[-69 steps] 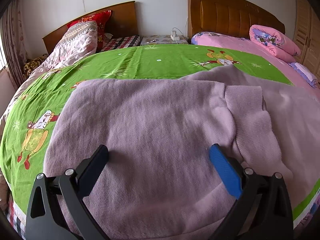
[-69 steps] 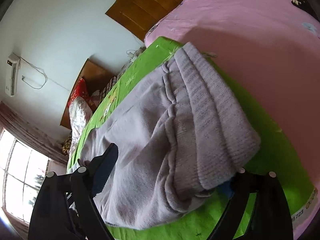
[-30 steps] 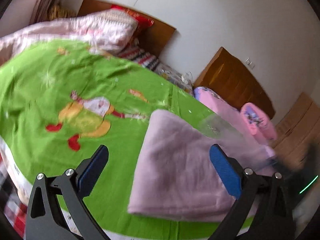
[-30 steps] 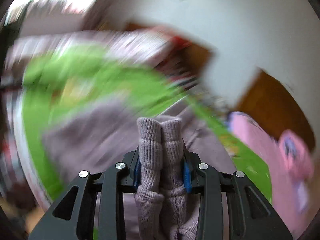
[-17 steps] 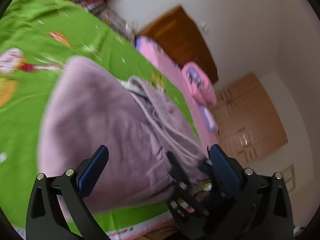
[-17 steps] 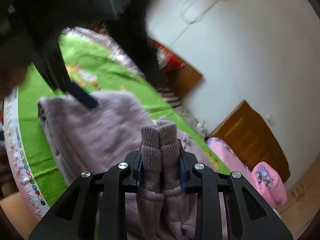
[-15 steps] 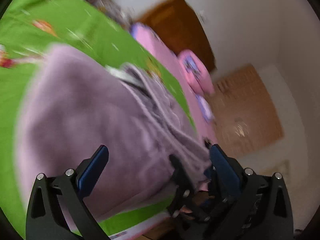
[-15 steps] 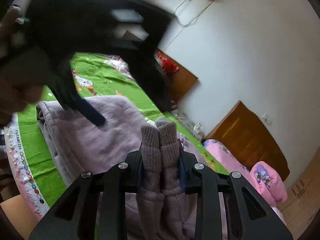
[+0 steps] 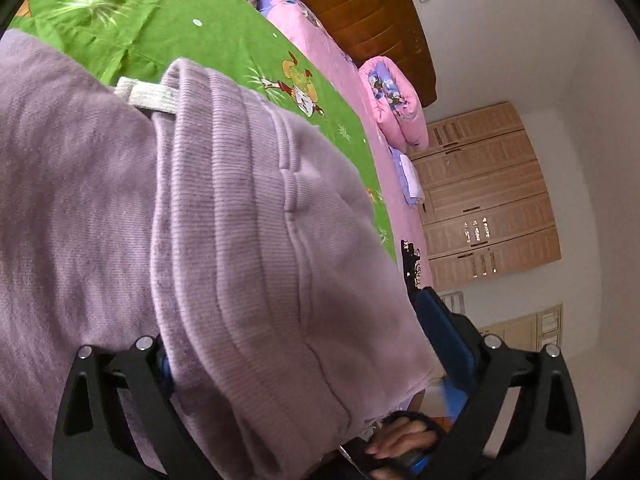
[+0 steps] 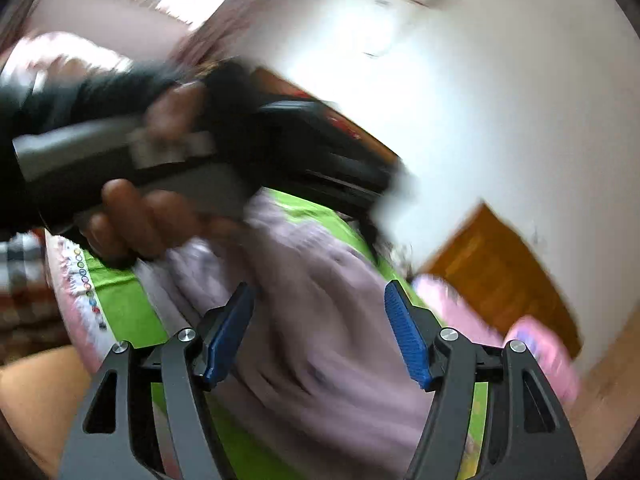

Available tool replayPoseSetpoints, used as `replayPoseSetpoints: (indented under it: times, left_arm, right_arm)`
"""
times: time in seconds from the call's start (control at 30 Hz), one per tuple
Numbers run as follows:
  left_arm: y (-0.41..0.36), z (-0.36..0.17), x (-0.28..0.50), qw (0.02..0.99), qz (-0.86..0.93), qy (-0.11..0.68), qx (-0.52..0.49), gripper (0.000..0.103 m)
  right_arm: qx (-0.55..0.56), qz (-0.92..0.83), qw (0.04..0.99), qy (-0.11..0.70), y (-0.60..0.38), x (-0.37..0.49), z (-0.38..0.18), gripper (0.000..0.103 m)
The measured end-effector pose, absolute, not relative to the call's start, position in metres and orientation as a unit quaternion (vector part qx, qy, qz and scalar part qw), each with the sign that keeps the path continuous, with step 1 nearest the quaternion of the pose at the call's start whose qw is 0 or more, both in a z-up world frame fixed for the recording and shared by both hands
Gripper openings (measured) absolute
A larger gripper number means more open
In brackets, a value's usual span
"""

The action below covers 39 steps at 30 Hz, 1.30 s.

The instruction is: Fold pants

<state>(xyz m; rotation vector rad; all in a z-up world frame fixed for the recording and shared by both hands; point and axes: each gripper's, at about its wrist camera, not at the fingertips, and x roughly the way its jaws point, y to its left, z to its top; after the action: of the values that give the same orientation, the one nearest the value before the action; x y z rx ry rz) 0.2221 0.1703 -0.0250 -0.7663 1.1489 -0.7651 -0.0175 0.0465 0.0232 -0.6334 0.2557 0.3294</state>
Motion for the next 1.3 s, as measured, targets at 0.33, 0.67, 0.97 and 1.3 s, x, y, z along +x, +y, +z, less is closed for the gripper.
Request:
replayPoseSetpoints:
  times: [0.33,0.67,0.97,1.3]
  left_arm:
    - [0.175,-0.024,0.213,0.712,-0.339,0.519,-0.330,0.098]
    - [0.161,0.005,0.201,0.774,-0.281,0.506,-0.258,0.022]
    - [0.198,0.131,0.153,0.858,-0.282,0.389,-0.182,0.021]
    - [0.320,-0.040,0.152,0.798,-0.228,0.417,-0.371,0.022]
  right_arm:
    - [-0.110,0.087,0.953,0.270,-0.103,-0.026,-0.002,0.087]
    - [-0.135,0.036,0.939,0.313,-0.055,0.020,-0.021,0.087]
    - [-0.181,0.007,0.937,0.300,-0.054,0.016,-0.018,0.088]
    - [-0.200,0.038,0.932,0.301,-0.046,0.018,-0.026,0.090]
